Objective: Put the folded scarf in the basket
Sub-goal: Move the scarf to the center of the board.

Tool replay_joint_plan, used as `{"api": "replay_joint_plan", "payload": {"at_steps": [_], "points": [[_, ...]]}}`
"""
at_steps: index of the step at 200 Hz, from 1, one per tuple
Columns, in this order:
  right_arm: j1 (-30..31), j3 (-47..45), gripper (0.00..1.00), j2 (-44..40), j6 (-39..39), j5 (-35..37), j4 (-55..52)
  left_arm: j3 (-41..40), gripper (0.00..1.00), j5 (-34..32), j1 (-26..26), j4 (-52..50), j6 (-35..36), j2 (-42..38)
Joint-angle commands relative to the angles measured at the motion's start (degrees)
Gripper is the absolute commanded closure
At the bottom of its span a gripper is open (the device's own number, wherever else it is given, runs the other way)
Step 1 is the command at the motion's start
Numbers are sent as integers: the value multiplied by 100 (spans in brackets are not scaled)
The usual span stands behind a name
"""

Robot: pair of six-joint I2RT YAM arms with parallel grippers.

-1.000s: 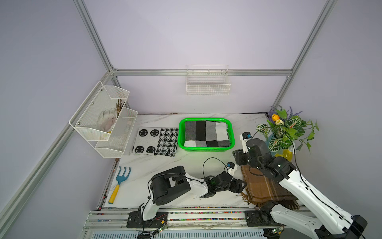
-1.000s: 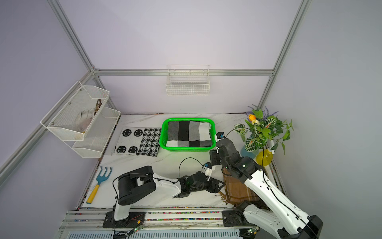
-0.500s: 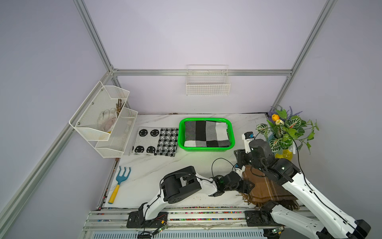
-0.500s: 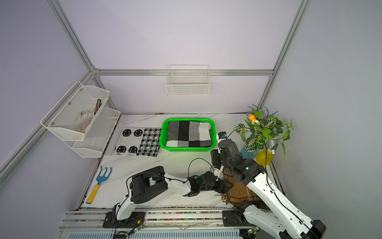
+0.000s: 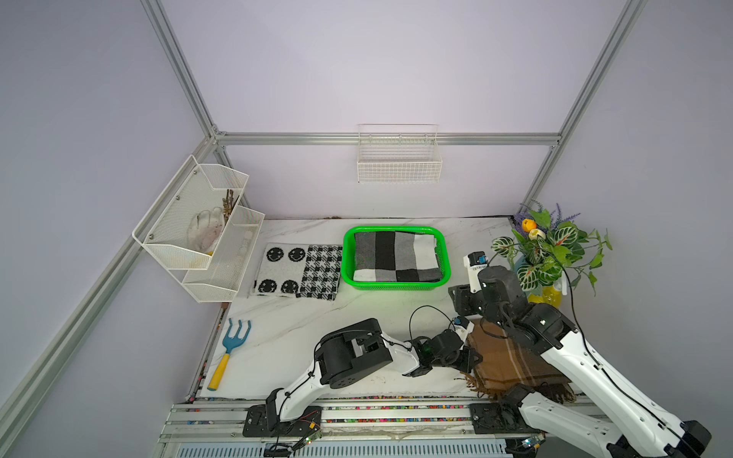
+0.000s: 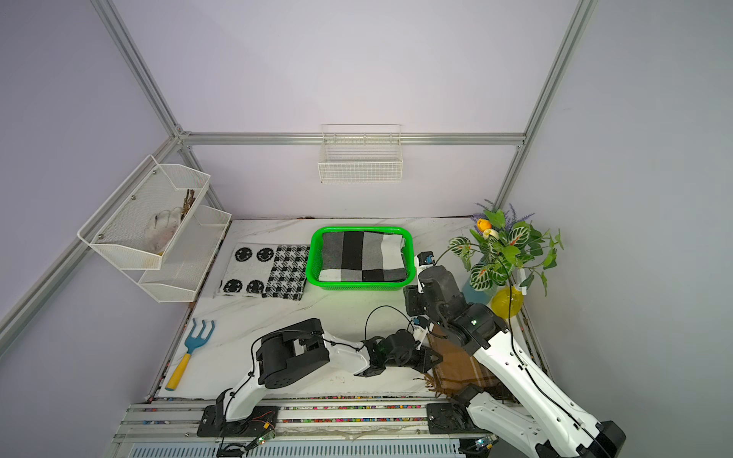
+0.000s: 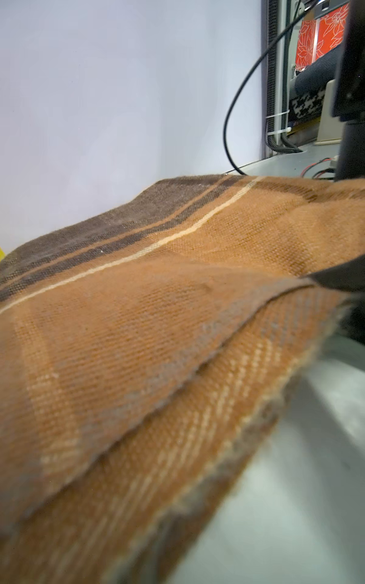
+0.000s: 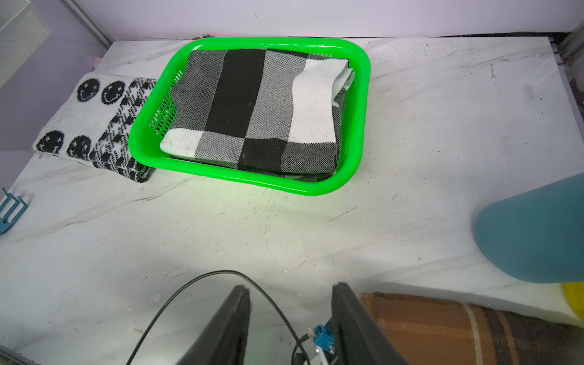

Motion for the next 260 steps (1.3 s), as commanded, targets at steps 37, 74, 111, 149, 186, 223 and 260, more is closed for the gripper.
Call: {"api": "replay_joint_plan", "payload": {"at_steps": [37,74,111,149,186,223,260], "points": [[-13,-378,53,72,-26,-328,518,-2604,100,-46,960,69,202,-1956],[-16,-671,53,309,21,-664,804,-3631,100,-79,1280,-201,293,-2904],[-21,-1166,51,597,218,-431,1121,-4320,100,-41,1891,-883,485,-3783],[-19,-1315,44,1038,521,-430,1190,-4514,100,-202,2512,-2470,879,-5155],[-22,-1959,32,1150,700,-689,1924,-4815,100,-104,3180,-3117,1189,-6040],[-60,-2203,29,1599,701,-1362,2500,-4946,100,447,3699,-2802,1324,-5696],[-94,-2054,28,2089,527,-1791,2723,-4822,73,477,3735,-2728,1366,-5403]]}}
